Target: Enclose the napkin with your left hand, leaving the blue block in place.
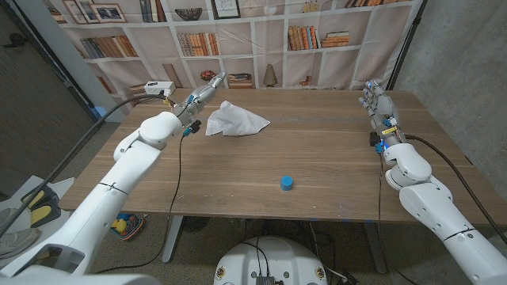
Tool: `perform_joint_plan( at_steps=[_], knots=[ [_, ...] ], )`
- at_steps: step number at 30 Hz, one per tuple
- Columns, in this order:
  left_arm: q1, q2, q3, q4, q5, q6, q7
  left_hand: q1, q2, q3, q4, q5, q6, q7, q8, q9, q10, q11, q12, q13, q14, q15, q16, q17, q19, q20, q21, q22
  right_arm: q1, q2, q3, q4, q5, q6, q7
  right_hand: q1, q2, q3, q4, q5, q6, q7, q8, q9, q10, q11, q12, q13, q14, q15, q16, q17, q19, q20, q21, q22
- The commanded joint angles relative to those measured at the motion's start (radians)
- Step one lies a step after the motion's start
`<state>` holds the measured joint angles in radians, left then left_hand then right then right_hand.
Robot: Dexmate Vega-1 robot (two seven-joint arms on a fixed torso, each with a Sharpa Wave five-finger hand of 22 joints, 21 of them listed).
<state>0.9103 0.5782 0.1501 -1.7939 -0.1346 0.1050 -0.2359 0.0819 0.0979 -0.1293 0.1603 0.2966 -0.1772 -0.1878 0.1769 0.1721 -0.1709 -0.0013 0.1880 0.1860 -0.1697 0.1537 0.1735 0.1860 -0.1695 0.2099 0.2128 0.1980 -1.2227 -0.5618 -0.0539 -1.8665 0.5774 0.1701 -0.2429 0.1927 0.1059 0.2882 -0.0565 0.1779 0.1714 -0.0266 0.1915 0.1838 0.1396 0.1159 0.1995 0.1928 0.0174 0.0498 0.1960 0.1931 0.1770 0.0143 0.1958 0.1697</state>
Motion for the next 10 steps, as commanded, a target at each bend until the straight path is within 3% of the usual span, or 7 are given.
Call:
perform_joint_plan(
  at_steps=[1, 10],
  knots=[
    [-0.061, 0.03, 0.021, 0.116, -0.372, -0.1, -0.165, -0.012, 0.002, -0.009, 0.003, 0.007, -0.11, -0.008, 0.008, 0.003, -0.065, 0.011, 0.003, 0.002, -0.043, 0.0, 0.006, 0.0, -0.022, 0.0, 0.0, 0.003, -0.039, 0.012, -0.013, -0.061, -0.024, -0.033, -0.057, -0.006, -0.006, -0.002, 0.005, 0.004, -0.004, 0.0, -0.002, 0.004, 0.001, 0.003, 0.0, 0.002, -0.003, 0.006, 0.001, 0.005, 0.002, 0.004, 0.0, 0.005],
    [-0.086, 0.032, 0.038, 0.16, -0.395, -0.103, -0.157, -0.014, 0.003, -0.012, 0.002, 0.011, -0.113, -0.005, 0.006, 0.003, -0.07, 0.02, 0.004, 0.002, -0.045, -0.002, 0.008, 0.0, -0.022, 0.0, 0.001, 0.004, 0.001, 0.023, -0.046, -0.047, -0.05, -0.028, -0.055, -0.014, -0.008, -0.006, 0.01, 0.005, -0.006, 0.0, -0.003, 0.004, 0.0, 0.003, 0.0, 0.002, -0.002, 0.004, 0.001, 0.005, 0.003, 0.003, 0.0, 0.006]
  ],
)
